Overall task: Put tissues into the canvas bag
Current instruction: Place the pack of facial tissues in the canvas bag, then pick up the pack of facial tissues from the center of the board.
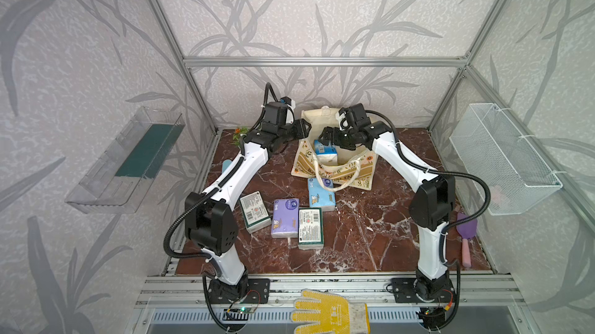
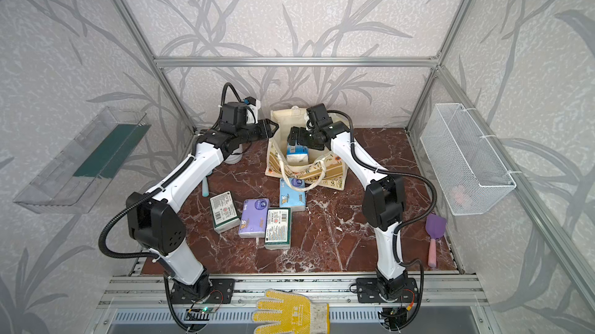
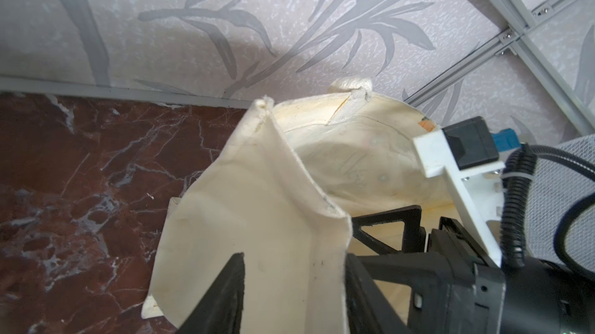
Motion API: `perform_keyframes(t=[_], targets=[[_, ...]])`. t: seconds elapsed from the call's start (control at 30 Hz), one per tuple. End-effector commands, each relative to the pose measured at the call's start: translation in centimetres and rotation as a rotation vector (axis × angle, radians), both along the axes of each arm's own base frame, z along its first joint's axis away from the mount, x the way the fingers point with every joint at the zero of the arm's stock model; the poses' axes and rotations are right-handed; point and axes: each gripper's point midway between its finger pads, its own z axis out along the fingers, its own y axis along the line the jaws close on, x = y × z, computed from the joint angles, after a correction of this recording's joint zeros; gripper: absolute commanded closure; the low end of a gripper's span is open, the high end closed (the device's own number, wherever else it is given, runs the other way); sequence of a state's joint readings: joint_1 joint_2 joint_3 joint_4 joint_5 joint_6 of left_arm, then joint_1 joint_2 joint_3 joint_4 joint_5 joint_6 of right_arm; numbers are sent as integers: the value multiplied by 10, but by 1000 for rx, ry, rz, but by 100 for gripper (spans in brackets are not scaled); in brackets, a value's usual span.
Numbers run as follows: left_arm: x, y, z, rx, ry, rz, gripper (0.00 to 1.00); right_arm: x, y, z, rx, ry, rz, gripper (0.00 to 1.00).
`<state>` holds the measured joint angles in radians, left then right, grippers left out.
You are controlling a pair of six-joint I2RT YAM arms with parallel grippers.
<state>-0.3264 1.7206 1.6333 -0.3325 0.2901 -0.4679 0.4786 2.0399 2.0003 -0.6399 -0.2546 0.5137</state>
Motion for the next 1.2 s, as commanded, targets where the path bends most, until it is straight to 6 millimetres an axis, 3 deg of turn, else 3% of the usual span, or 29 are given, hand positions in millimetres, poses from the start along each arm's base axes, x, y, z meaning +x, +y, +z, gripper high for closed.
perform_keyframes(t=[0.0,0.57,0.93,1.17], targets=[[-6,14,26,-6,-64,48,38,-5,-4,50,36,-110,17,1],[-26,53,30,91,-111,193,1,-29,-26,106,28,-321,30,1],[-64,87,24,133,-119,311,1,-53,-37,131,39,-448,60,1],[-99,102,2,129,-85,357,1,-71,-46,143,44,-516,75,1]])
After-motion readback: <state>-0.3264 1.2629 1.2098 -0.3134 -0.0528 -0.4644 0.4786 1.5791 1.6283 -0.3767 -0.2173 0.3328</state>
